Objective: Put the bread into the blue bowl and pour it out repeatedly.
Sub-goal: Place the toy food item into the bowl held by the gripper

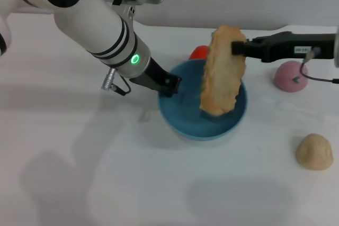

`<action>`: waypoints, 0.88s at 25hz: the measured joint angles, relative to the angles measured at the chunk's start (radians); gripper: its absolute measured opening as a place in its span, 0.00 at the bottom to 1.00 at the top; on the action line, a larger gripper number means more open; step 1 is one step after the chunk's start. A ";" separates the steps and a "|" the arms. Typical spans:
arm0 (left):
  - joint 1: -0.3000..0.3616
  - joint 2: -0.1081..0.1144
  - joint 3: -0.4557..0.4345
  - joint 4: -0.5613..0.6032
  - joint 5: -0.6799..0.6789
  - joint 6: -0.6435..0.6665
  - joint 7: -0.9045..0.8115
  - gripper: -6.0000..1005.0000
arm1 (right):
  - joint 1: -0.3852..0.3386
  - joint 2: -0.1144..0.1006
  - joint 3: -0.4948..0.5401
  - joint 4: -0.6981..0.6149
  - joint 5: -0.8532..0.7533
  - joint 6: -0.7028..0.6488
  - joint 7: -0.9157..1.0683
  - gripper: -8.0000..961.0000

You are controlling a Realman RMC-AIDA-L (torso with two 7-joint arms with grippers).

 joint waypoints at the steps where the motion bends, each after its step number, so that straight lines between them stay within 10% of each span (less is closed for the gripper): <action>1: 0.000 0.000 -0.001 0.000 -0.011 0.000 0.000 0.00 | 0.004 0.000 -0.012 0.000 0.000 0.006 0.000 0.16; 14: 0.001 0.000 -0.005 0.000 -0.023 0.004 0.001 0.01 | 0.012 0.004 -0.216 -0.015 -0.006 0.099 -0.003 0.15; 22: 0.001 0.003 -0.005 -0.036 -0.024 0.006 0.001 0.02 | -0.055 0.009 -0.222 -0.112 0.051 0.126 -0.003 0.38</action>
